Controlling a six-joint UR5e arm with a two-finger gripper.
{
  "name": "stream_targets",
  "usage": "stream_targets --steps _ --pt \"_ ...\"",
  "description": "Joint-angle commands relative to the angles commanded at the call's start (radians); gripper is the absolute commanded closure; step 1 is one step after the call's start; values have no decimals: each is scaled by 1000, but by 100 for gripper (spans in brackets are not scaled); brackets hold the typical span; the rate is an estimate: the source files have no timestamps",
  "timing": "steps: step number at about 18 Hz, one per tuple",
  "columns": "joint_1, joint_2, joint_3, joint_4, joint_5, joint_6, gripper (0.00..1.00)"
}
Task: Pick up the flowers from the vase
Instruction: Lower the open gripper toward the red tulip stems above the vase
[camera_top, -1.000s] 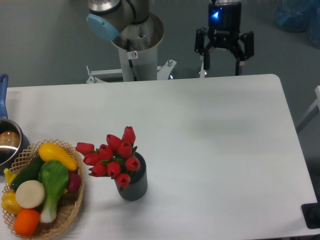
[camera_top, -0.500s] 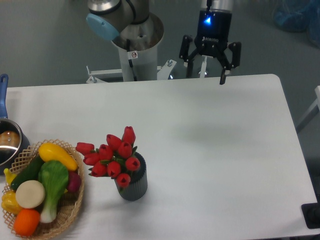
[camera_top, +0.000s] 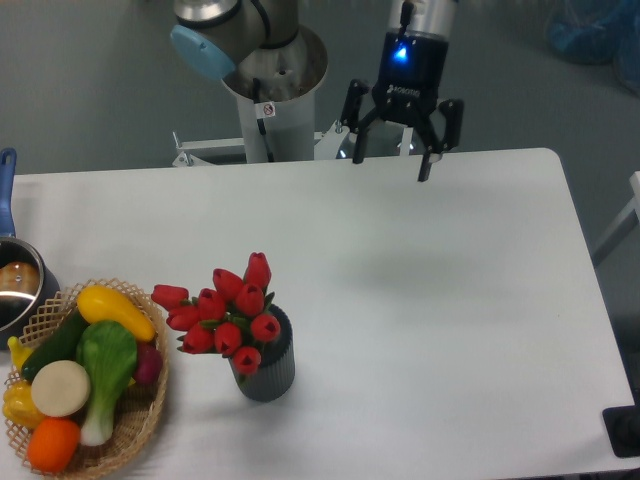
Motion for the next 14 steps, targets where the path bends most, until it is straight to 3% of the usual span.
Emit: stream_targets --steps 7,14 --pt "-2 -86 -5 11 -255 24 0" --pt "-47 -153 -8 9 -257 107 0"
